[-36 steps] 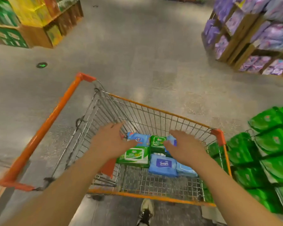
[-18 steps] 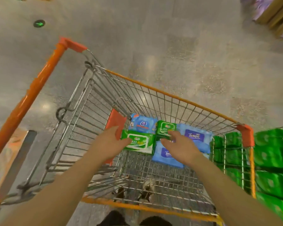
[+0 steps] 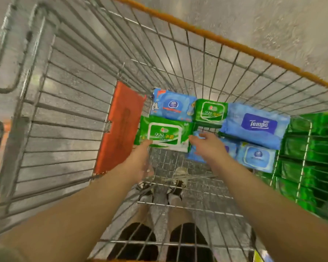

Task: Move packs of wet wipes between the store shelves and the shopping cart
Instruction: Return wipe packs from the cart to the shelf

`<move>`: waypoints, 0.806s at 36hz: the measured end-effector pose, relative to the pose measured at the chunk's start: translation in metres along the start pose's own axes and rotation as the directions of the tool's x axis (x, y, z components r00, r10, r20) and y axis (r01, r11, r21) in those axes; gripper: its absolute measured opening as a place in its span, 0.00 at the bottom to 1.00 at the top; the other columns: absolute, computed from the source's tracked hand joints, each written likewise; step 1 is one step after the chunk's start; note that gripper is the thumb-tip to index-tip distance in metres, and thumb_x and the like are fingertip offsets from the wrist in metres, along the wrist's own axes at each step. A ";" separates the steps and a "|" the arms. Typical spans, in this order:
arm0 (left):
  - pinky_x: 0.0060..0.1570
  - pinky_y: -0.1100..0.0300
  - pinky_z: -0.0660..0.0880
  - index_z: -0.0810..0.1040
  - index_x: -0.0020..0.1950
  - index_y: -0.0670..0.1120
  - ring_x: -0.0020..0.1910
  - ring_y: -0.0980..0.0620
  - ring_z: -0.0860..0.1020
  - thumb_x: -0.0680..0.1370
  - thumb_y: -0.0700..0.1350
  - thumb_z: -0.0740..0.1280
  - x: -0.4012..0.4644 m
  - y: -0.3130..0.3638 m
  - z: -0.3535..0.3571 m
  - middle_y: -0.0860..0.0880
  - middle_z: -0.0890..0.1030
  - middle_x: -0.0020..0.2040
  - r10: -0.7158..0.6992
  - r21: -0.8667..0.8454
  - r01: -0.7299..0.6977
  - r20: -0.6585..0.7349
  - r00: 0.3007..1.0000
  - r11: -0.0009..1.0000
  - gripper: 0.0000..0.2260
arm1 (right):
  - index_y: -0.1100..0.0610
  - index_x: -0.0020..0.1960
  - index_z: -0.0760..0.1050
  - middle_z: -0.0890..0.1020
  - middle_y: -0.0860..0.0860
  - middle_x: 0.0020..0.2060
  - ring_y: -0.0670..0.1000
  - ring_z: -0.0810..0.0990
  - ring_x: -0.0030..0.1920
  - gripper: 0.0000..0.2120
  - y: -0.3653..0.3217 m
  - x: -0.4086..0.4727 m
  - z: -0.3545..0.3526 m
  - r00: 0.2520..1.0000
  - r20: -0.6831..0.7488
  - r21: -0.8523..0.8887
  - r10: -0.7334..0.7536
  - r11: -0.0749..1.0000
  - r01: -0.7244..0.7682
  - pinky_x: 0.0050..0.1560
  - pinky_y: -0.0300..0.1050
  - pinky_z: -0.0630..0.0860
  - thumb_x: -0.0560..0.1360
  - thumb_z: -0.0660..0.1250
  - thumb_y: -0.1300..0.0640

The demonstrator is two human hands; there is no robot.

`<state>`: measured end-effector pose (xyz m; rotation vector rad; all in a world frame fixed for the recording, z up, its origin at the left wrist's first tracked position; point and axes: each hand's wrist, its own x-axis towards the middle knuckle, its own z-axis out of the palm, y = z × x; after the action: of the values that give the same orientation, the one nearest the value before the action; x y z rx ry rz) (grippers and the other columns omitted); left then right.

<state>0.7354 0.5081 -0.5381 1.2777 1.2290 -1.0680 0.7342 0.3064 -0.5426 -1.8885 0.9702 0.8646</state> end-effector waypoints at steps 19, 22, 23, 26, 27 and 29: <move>0.66 0.44 0.73 0.81 0.62 0.47 0.57 0.45 0.80 0.72 0.68 0.68 0.085 -0.007 0.030 0.44 0.83 0.59 0.107 -0.515 -0.016 0.148 0.983 0.857 0.30 | 0.49 0.74 0.68 0.75 0.53 0.71 0.61 0.68 0.74 0.40 -0.004 0.070 0.028 0.996 0.040 -0.266 -0.078 0.960 0.086 0.78 0.63 0.55 0.72 0.59 0.24; 0.60 0.45 0.77 0.80 0.64 0.48 0.58 0.44 0.82 0.69 0.68 0.69 0.088 -0.005 0.031 0.43 0.84 0.59 0.133 -0.560 -0.023 0.156 0.979 0.828 0.32 | 0.53 0.77 0.63 0.73 0.54 0.73 0.60 0.63 0.78 0.42 -0.010 0.073 0.030 0.997 0.056 -0.228 -0.050 0.972 0.061 0.80 0.62 0.47 0.74 0.60 0.25; 0.60 0.44 0.78 0.80 0.65 0.48 0.58 0.43 0.82 0.68 0.68 0.70 0.091 -0.006 0.031 0.43 0.84 0.59 0.141 -0.572 -0.031 0.149 0.979 0.820 0.33 | 0.52 0.77 0.64 0.74 0.54 0.72 0.60 0.65 0.77 0.44 -0.011 0.076 0.031 0.997 0.058 -0.220 -0.059 0.973 0.071 0.80 0.63 0.49 0.72 0.60 0.24; 0.62 0.40 0.76 0.81 0.65 0.48 0.59 0.42 0.82 0.68 0.68 0.71 0.101 -0.008 0.030 0.43 0.84 0.59 0.161 -0.606 -0.057 0.119 0.980 0.793 0.32 | 0.54 0.80 0.59 0.71 0.55 0.74 0.59 0.65 0.77 0.47 -0.010 0.077 0.033 0.995 0.064 -0.274 -0.078 0.957 0.093 0.80 0.62 0.52 0.73 0.59 0.24; 0.62 0.40 0.76 0.81 0.65 0.48 0.59 0.41 0.82 0.68 0.68 0.71 0.104 -0.009 0.031 0.43 0.84 0.59 0.162 -0.609 -0.064 0.108 0.981 0.791 0.32 | 0.55 0.80 0.58 0.69 0.55 0.75 0.59 0.63 0.78 0.47 -0.009 0.077 0.033 0.994 0.060 -0.296 -0.086 0.950 0.100 0.80 0.62 0.50 0.74 0.58 0.24; 0.62 0.40 0.75 0.81 0.64 0.48 0.60 0.41 0.81 0.70 0.69 0.70 0.109 -0.011 0.031 0.43 0.84 0.59 0.161 -0.610 -0.074 0.088 0.983 0.789 0.32 | 0.54 0.79 0.61 0.70 0.55 0.75 0.58 0.64 0.77 0.45 -0.007 0.075 0.032 0.993 0.044 -0.352 -0.113 0.928 0.122 0.80 0.62 0.49 0.74 0.58 0.24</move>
<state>0.7350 0.4859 -0.6498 0.7526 1.2309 -0.5756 0.7687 0.3151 -0.6160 -2.2097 0.7113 1.0400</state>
